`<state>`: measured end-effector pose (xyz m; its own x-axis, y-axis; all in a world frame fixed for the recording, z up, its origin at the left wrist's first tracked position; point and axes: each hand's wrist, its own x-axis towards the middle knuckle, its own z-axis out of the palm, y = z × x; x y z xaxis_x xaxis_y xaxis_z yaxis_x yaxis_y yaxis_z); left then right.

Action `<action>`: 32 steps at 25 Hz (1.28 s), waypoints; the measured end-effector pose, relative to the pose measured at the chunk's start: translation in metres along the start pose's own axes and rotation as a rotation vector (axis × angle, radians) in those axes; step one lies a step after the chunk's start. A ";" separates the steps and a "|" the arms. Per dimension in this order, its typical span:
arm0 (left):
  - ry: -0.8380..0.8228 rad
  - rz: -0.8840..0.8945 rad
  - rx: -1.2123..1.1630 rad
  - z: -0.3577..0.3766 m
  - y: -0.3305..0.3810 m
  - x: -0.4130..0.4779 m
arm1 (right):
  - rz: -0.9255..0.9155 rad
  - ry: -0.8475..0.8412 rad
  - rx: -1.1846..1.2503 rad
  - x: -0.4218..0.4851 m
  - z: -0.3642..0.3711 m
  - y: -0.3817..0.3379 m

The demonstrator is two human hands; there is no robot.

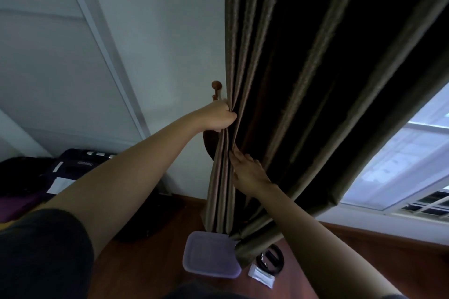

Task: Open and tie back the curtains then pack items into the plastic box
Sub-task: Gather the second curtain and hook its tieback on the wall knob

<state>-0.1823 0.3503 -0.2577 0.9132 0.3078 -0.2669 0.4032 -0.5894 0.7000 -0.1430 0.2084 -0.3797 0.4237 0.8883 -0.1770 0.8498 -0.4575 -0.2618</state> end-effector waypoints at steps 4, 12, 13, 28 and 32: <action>0.040 0.011 -0.027 0.007 0.001 -0.002 | 0.005 -0.016 0.018 0.002 0.004 -0.005; 0.129 0.087 0.098 0.016 0.002 0.003 | 0.018 -0.067 0.018 -0.002 0.005 -0.010; 0.167 0.079 0.106 0.017 0.000 0.004 | 0.006 -0.027 0.005 -0.005 0.002 -0.008; 0.157 0.109 -0.100 0.013 -0.007 0.012 | 0.100 0.438 0.172 0.003 -0.036 0.033; 0.120 0.094 -0.135 0.015 -0.008 0.017 | 0.026 0.256 0.200 -0.001 -0.008 0.025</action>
<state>-0.1688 0.3494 -0.2780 0.9297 0.3479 -0.1206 0.2976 -0.5170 0.8026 -0.1192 0.1961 -0.3781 0.5311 0.8457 0.0514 0.7701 -0.4565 -0.4457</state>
